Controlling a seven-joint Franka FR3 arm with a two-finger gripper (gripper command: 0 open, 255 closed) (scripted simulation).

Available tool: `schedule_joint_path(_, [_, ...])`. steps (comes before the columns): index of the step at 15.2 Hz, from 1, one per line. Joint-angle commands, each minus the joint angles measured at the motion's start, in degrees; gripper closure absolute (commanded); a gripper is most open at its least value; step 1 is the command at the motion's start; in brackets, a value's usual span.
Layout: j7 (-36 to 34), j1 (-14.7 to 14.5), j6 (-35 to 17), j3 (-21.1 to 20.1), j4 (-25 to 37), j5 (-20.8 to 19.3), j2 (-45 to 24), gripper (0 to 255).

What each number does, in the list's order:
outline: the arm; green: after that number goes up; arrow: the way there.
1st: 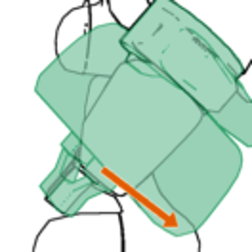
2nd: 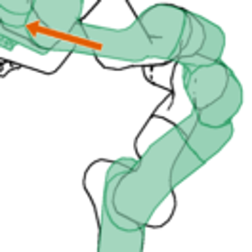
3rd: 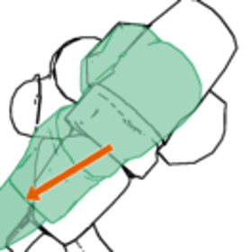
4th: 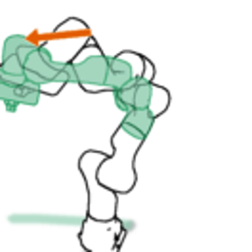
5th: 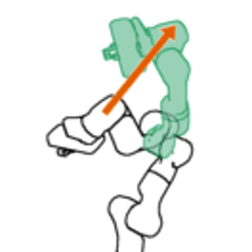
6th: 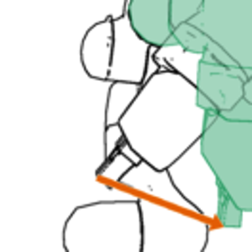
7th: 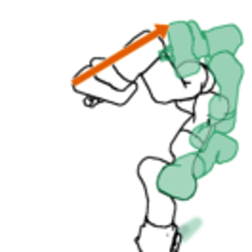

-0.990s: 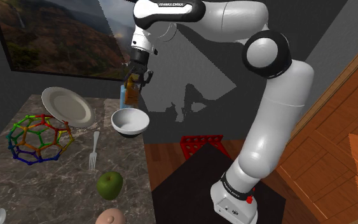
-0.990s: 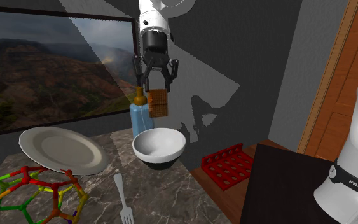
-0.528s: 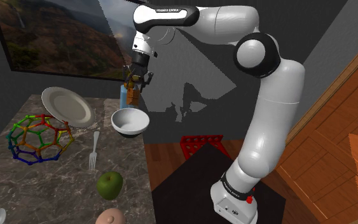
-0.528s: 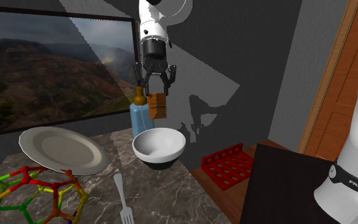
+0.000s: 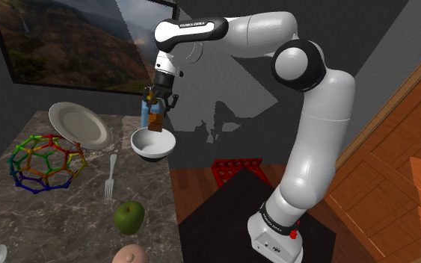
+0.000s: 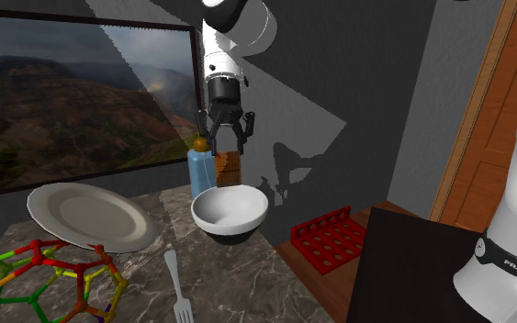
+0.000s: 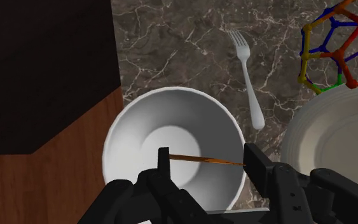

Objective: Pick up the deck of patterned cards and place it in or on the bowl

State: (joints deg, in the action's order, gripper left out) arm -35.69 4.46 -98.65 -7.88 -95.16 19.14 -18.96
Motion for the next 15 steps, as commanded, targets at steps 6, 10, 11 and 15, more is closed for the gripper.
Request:
schedule_joint_path(6, [1.4,-0.2,-4.6,0.0,-3.2,0.1,-1.6,255])
schedule_joint_path(10, [1.8,-0.2,-5.8,0.0,-3.9,0.2,-2.2,255])
schedule_joint_path(11, [1.8,-0.2,-5.8,0.0,-3.9,0.2,-2.2,255])
schedule_joint_path(15, [1.8,-0.2,-5.8,0.0,-3.9,0.2,-2.2,255])
